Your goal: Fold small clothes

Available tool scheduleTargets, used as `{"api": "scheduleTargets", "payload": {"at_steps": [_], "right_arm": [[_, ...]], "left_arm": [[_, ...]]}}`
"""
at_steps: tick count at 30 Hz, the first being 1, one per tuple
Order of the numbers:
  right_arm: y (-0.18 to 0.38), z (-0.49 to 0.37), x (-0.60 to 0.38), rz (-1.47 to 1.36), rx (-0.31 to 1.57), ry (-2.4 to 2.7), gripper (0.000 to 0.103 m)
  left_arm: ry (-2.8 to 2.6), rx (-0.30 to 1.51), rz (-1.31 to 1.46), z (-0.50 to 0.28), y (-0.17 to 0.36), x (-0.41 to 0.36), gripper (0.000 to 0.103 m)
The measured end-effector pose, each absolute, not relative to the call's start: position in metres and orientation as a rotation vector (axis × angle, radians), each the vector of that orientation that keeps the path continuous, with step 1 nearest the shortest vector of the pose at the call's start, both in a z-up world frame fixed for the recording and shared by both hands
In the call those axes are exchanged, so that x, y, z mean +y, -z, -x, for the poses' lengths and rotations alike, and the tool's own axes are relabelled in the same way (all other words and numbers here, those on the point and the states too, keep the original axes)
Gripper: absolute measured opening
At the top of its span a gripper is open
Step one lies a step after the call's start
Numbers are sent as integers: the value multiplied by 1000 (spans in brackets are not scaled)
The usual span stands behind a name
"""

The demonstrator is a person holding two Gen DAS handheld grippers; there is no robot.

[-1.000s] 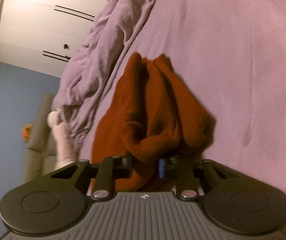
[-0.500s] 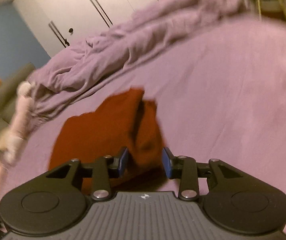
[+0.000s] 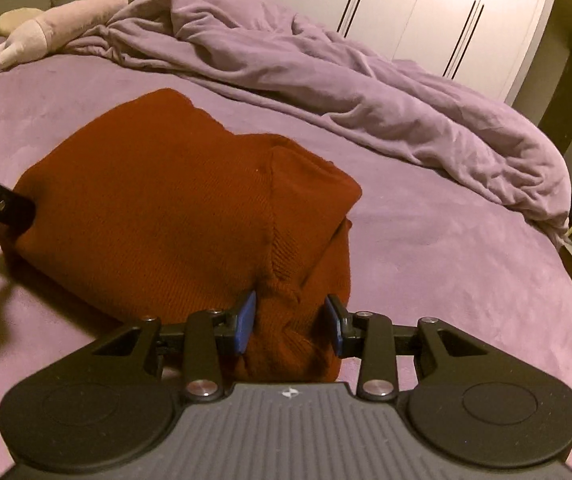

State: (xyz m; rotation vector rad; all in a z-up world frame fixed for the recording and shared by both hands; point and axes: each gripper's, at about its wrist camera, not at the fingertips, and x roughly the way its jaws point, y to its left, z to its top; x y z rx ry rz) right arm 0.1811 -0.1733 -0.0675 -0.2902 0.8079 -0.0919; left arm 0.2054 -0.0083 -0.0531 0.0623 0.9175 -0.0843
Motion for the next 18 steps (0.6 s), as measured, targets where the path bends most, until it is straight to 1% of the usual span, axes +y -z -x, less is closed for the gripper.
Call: {"api": "scheduleTargets", "payload": {"at_steps": [5, 7, 9, 10, 11, 14, 16, 17, 18], "right_arm": [[42, -186, -166, 276, 739, 86, 35], [47, -196, -167, 282, 760, 82, 35], [58, -202, -169, 301, 794, 72, 35], [63, -202, -168, 325, 799, 67, 36], [67, -204, -167, 354, 802, 62, 39], [73, -206, -165, 385, 815, 48, 39], [76, -207, -162, 407, 823, 44, 40], [78, -207, -160, 426, 823, 44, 41], [79, -207, -157, 441, 824, 46, 42]], "left_arm": [[80, 863, -93, -215, 35, -15, 90], [76, 887, -102, -224, 41, -18, 92], [90, 924, -107, -232, 50, -22, 96], [95, 944, -121, -234, 54, -26, 96], [102, 954, -142, -235, 58, -30, 96], [109, 970, -199, -240, 67, -40, 97], [105, 1003, -188, -247, 75, -41, 100], [96, 1017, -177, -250, 80, -40, 103], [90, 1022, -166, -252, 82, -38, 103]]}}
